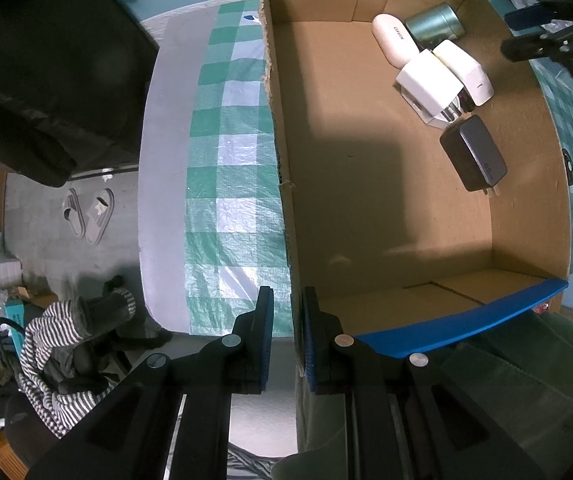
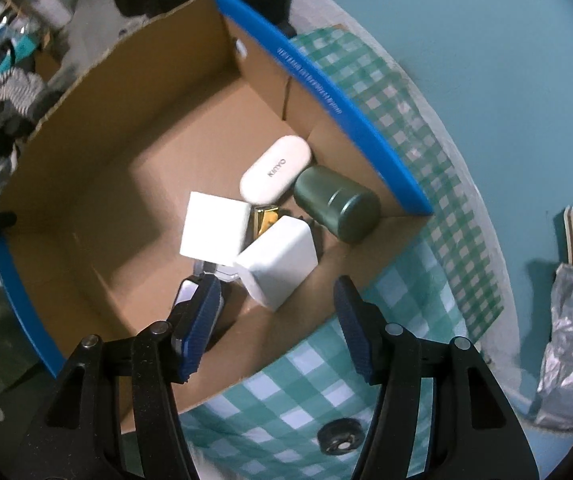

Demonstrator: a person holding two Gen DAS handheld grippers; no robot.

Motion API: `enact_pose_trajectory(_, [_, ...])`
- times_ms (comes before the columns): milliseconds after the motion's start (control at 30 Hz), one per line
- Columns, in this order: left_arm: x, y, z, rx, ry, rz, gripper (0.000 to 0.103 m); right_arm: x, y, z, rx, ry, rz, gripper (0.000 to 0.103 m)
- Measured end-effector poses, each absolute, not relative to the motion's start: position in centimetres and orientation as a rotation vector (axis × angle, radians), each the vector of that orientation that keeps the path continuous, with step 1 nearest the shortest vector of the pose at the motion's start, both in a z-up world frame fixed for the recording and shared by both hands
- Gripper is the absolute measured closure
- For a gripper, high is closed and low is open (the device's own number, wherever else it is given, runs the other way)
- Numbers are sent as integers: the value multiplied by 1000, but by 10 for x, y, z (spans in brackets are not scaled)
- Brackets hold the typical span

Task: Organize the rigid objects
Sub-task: 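Carry the second white charger into the box and release it, then move the right gripper to the table and grasp the black round fan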

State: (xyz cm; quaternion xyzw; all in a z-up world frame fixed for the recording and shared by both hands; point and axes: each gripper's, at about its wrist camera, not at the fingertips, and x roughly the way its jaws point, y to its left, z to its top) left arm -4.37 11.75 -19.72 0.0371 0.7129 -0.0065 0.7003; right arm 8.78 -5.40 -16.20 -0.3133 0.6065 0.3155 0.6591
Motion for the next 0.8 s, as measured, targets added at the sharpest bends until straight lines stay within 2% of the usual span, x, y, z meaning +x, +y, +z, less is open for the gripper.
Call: enact_pose_trajectory(800, [-46, 110, -196, 124, 1591, -38, 89, 73, -133, -109, -519, 1371, 562, 43])
